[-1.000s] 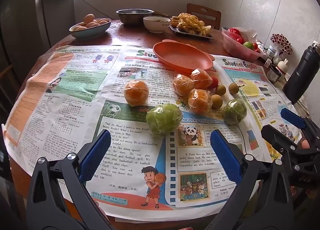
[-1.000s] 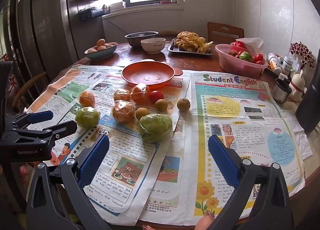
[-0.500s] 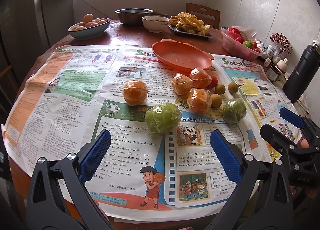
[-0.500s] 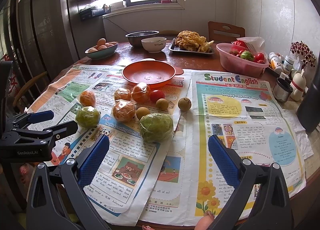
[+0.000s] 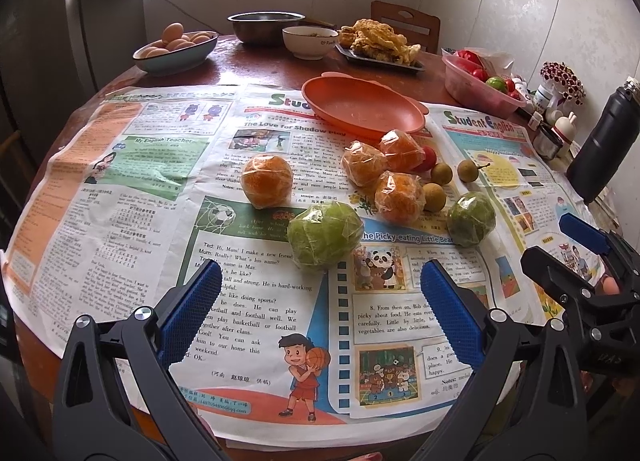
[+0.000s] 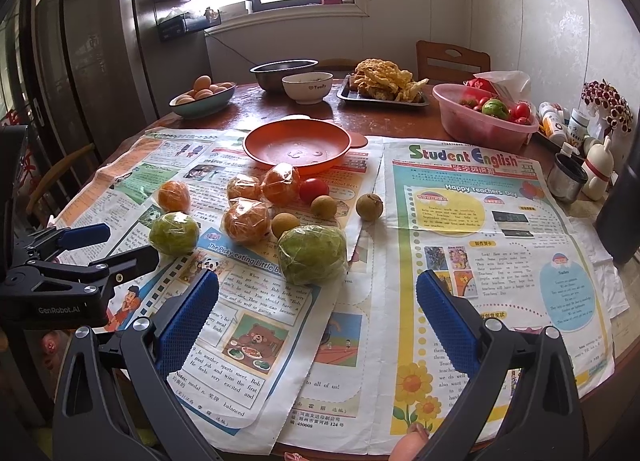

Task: Organize fruits
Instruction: 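Move both tools toward the two green plastic-wrapped fruits, then grasp a green wrapped fruit with the left tool while the right tool grasps another green wrapped fruit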

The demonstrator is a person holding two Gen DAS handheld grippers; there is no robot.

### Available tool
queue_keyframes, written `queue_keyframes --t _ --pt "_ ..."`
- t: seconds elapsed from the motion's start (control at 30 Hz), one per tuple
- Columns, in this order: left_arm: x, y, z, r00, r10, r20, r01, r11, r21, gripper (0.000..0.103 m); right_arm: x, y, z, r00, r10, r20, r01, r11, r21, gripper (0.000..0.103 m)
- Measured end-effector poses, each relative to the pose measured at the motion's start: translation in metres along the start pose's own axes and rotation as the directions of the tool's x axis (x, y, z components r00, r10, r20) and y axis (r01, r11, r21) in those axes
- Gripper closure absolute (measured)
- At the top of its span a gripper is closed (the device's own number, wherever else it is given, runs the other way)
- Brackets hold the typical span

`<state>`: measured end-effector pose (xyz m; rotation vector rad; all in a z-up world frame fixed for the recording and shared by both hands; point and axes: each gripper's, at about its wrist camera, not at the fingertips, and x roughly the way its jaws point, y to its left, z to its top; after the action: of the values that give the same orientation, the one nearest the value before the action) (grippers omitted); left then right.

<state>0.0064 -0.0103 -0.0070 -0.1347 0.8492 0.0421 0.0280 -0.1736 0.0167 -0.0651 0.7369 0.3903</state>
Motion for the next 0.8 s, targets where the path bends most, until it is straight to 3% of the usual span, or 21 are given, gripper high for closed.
queue_keyframes --t 0.37,0.53,0.6,0.77,0.8 --pt "0.026 0.023 0.008 0.997 -0.019 -0.073 0.016 0.999 -0.032 0.009 0.034 -0.014 0.005 0.998 -0.006 -0.058 0.005 1.0 -0.007 0.004" --pt "0.037 0.024 0.014 0.995 -0.033 -0.096 0.031 0.999 -0.026 0.009 0.051 -0.012 0.007 0.987 -0.01 -0.158 0.004 0.999 -0.04 0.004" --pt "0.041 0.024 0.015 0.994 -0.04 -0.105 0.037 0.999 -0.027 0.01 0.056 -0.012 0.009 0.987 0.003 -0.161 -0.012 0.999 -0.05 0.005" --pt "0.048 0.02 0.017 0.99 -0.065 -0.124 0.062 0.998 -0.028 0.028 0.064 -0.01 0.014 0.988 0.022 -0.155 -0.033 0.997 -0.068 0.007" --pt "0.049 0.019 0.017 0.989 -0.072 -0.128 0.069 0.997 -0.024 0.03 0.065 -0.01 0.015 0.989 0.021 -0.144 -0.032 0.997 -0.071 0.014"
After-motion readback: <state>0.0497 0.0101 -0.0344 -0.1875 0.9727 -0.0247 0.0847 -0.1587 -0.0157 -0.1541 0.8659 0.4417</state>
